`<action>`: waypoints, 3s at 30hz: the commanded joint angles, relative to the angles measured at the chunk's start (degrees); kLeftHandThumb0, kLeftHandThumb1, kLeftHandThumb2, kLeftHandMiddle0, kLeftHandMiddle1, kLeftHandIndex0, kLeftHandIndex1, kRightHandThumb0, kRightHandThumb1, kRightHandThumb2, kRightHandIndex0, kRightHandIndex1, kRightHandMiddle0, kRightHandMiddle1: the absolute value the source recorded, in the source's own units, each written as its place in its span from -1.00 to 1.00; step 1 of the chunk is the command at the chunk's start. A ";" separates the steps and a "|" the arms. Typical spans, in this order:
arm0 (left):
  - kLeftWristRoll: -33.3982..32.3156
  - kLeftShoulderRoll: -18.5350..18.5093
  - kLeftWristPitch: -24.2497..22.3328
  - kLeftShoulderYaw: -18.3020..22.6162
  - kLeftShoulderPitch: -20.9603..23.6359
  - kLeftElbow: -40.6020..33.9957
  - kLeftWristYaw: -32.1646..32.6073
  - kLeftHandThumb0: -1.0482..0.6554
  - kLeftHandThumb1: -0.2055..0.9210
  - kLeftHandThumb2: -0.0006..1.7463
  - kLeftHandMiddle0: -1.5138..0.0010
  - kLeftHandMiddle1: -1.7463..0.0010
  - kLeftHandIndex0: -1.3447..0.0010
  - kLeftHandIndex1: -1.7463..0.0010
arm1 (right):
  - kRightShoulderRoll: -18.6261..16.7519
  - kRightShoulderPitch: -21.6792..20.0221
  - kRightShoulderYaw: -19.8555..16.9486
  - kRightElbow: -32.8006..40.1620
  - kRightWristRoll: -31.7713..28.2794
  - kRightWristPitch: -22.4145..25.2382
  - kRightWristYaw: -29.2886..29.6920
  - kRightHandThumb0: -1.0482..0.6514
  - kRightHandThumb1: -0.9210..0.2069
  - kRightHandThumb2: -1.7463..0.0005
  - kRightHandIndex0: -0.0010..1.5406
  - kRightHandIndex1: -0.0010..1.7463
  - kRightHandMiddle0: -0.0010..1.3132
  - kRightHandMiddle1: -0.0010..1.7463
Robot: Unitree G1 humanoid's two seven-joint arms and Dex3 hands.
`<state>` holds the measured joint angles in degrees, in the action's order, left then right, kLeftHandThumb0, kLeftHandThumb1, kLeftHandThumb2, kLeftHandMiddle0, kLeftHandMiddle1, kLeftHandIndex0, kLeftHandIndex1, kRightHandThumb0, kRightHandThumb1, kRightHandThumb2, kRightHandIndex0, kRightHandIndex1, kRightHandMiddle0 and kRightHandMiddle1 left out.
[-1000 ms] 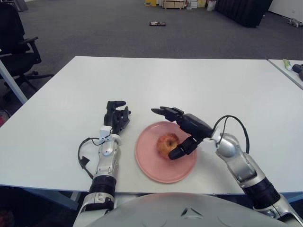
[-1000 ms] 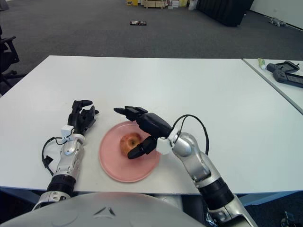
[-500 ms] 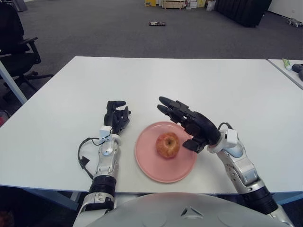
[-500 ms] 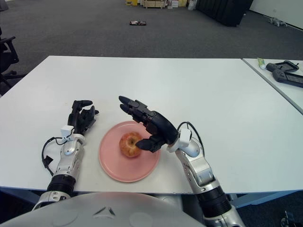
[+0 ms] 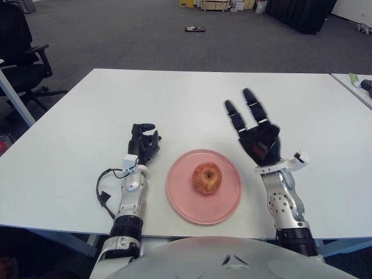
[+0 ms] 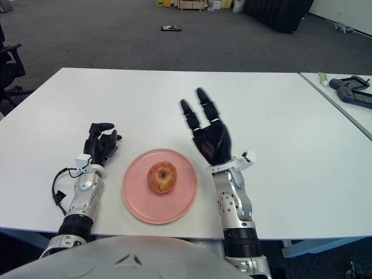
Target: Put the apple into the plate.
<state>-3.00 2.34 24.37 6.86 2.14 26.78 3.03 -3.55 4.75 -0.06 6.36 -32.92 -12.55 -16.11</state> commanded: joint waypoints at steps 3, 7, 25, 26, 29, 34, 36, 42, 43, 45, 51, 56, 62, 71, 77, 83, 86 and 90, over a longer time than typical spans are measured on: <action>0.10 -0.37 -0.28 0.00 0.39 0.64 -0.11 -0.18 1.00 -0.40 0.45 -0.76 0.70 -1.00 | -9.50 -0.06 -5.36 -1.30 19.79 -6.95 23.39 -0.24 -0.85 0.23 -0.41 0.27 -0.64 0.90; 0.40 -0.46 -0.75 -0.03 0.40 0.53 0.24 -0.18 1.00 -0.40 0.44 -0.75 0.70 -1.00 | -10.61 -0.72 -5.73 -3.01 25.06 -7.23 30.19 -0.21 -0.73 0.15 -0.29 0.40 -0.57 0.98; 0.91 -0.56 -0.57 -0.08 0.69 1.09 0.46 -0.18 1.00 -0.40 0.43 -0.69 0.70 -1.00 | -4.37 -1.55 -4.19 -14.11 34.41 -10.35 39.36 -0.21 -0.66 0.09 -0.27 0.80 -0.53 1.00; 0.95 -0.51 -0.57 -0.09 0.75 1.17 0.49 -0.18 1.00 -0.40 0.43 -0.69 0.70 -1.00 | -4.14 -1.55 -4.19 -14.42 34.58 -10.48 39.23 -0.21 -0.66 0.09 -0.27 0.81 -0.53 1.00; 0.90 -0.40 -0.49 -0.05 0.86 1.39 0.46 -0.18 1.00 -0.40 0.44 -0.69 0.71 -1.00 | -3.00 -1.36 -4.04 -16.07 35.75 -11.46 38.46 -0.21 -0.66 0.09 -0.27 0.85 -0.53 1.00; 0.57 -0.23 -0.24 0.03 0.98 1.69 0.23 -0.18 1.00 -0.40 0.44 -0.70 0.70 -1.00 | -1.38 -1.53 -4.14 -20.78 37.80 -13.94 37.48 -0.21 -0.66 0.09 -0.26 0.88 -0.53 1.00; 0.40 -0.18 -0.07 0.07 1.04 1.84 0.07 -0.18 1.00 -0.40 0.43 -0.71 0.70 -1.00 | -0.50 -2.13 -4.36 -24.75 38.69 -15.73 37.31 -0.21 -0.65 0.09 -0.25 0.90 -0.52 1.00; 0.25 -0.12 0.69 0.19 1.17 2.37 -0.03 -0.18 1.00 -0.40 0.41 -0.68 0.70 -1.00 | 0.42 -3.11 -4.76 -31.92 39.56 -18.71 37.12 -0.21 -0.63 0.07 -0.23 0.93 -0.51 1.00; 0.31 -0.13 0.70 0.19 1.17 2.42 0.05 -0.18 1.00 -0.40 0.41 -0.68 0.70 -1.00 | 0.31 -3.01 -4.76 -32.06 39.29 -18.55 36.89 -0.21 -0.63 0.07 -0.24 0.93 -0.51 1.00; 0.36 -0.14 0.76 0.18 1.20 2.51 0.14 -0.18 1.00 -0.40 0.41 -0.67 0.70 -1.00 | 0.19 -2.97 -4.81 -32.28 38.97 -18.46 36.63 -0.21 -0.63 0.06 -0.25 0.93 -0.51 1.00; 0.51 -0.07 0.53 0.14 1.21 2.45 0.48 -0.18 1.00 -0.40 0.41 -0.65 0.71 -1.00 | -0.91 -2.60 -5.38 -31.92 36.79 -17.41 35.51 -0.21 -0.62 0.05 -0.26 0.91 -0.50 1.00; 0.53 0.04 0.32 0.10 1.15 2.28 0.63 -0.18 1.00 -0.40 0.44 -0.66 0.71 -1.00 | -1.78 -2.58 -6.13 -32.24 34.86 -17.11 34.37 -0.21 -0.61 0.05 -0.26 0.90 -0.50 1.00; 0.40 0.03 0.26 0.03 1.14 2.19 0.52 -0.18 1.00 -0.40 0.44 -0.69 0.71 -1.00 | -2.54 -2.72 -6.64 -32.51 34.60 -17.38 34.13 -0.22 -0.58 0.02 -0.24 0.91 -0.48 1.00; 0.16 0.00 0.03 0.03 1.03 1.97 0.39 -0.18 1.00 -0.40 0.44 -0.69 0.71 -1.00 | -3.65 -2.27 -6.74 -31.27 33.69 -16.42 33.23 -0.22 -0.59 0.03 -0.29 0.89 -0.49 1.00; 0.13 -0.09 -0.14 0.03 0.87 1.70 0.33 -0.18 1.00 -0.40 0.45 -0.69 0.71 -1.00 | -4.18 -1.99 -6.79 -30.61 33.49 -16.13 32.80 -0.22 -0.59 0.03 -0.29 0.88 -0.49 1.00; 0.06 -0.16 -0.17 -0.01 0.82 1.66 0.13 -0.18 1.00 -0.40 0.45 -0.70 0.71 -1.00 | -4.33 -1.81 -6.59 -30.07 33.33 -15.92 32.35 -0.22 -0.60 0.04 -0.29 0.87 -0.49 1.00; -0.09 -0.17 -0.17 -0.02 0.82 1.67 -0.04 -0.18 1.00 -0.40 0.45 -0.70 0.71 -1.00 | -4.39 -1.75 -6.52 -29.82 33.04 -15.77 32.04 -0.22 -0.59 0.04 -0.29 0.87 -0.49 1.00; -0.13 -0.24 -0.22 -0.05 0.77 1.64 -0.09 -0.17 1.00 -0.40 0.46 -0.70 0.71 -1.00 | -4.58 -1.70 -6.48 -29.49 32.72 -15.57 31.80 -0.22 -0.59 0.03 -0.28 0.87 -0.49 1.00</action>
<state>-2.96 2.30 25.03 6.82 3.02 28.18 3.28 -6.56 2.10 -6.53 -23.03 0.94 -28.69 15.92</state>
